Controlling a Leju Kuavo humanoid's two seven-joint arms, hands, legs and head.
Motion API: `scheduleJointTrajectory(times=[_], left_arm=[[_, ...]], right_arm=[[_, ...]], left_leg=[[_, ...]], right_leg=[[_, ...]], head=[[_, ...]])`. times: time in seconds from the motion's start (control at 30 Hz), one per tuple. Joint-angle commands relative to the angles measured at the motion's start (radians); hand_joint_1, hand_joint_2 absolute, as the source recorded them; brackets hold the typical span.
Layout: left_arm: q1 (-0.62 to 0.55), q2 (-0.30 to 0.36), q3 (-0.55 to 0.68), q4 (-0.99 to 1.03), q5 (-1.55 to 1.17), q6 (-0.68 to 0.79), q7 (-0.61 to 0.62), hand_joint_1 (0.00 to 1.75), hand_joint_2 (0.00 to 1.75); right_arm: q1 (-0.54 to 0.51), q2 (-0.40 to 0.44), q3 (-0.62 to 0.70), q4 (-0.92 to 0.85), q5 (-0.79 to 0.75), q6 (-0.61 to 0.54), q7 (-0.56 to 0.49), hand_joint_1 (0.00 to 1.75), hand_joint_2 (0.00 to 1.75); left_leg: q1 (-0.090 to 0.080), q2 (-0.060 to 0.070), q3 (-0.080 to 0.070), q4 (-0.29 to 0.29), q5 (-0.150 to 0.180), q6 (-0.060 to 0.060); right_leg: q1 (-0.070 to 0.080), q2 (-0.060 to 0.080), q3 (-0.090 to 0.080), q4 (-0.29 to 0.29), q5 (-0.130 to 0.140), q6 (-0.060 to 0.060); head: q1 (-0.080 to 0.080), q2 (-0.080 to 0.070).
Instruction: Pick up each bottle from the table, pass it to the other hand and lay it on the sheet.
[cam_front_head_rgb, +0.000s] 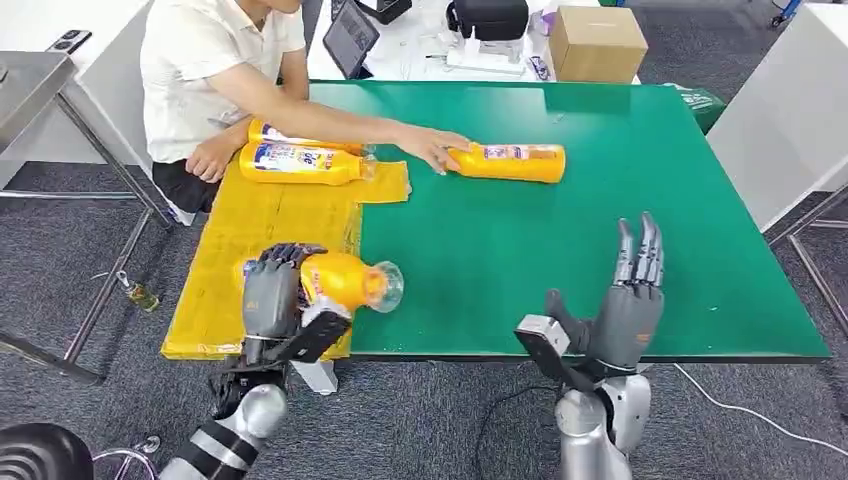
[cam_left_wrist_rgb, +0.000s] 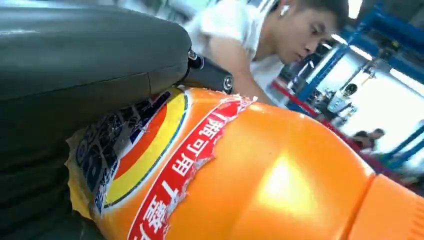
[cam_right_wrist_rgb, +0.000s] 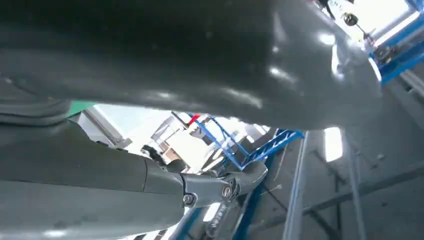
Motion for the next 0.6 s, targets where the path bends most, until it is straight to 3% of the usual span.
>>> scheduleJointTrajectory(times=[0.03,0.23,0.6], left_arm=[[-0.336,0.000,0.065,0.477,-0.135,-0.168,0.060,1.75,1.75],[-0.449,-0.025,0.069,0.692,-0.131,-0.293,0.062,1.75,1.75],[-0.449,-0.025,0.069,0.692,-0.131,-0.293,0.062,1.75,1.75]], right_arm=[[-0.093,0.019,0.041,0.236,-0.064,0.003,-0.002,0.00,0.00],[-0.107,-0.006,0.107,0.302,-0.099,0.003,-0.002,0.00,0.00],[-0.107,-0.006,0.107,0.302,-0.099,0.003,-0.002,0.00,0.00]], left_leg=[[0.001,0.000,0.003,-0.001,0.001,0.000],[0.002,0.001,0.005,0.000,0.001,0.001],[0.001,0.001,0.004,0.000,0.001,0.001]], right_leg=[[0.002,-0.001,0.003,-0.001,0.000,-0.002],[0.002,-0.001,0.006,-0.001,0.000,-0.003],[0.001,-0.001,0.005,0.000,-0.001,-0.003]], head=[[0.000,0.000],[0.000,0.000],[0.000,0.000]])
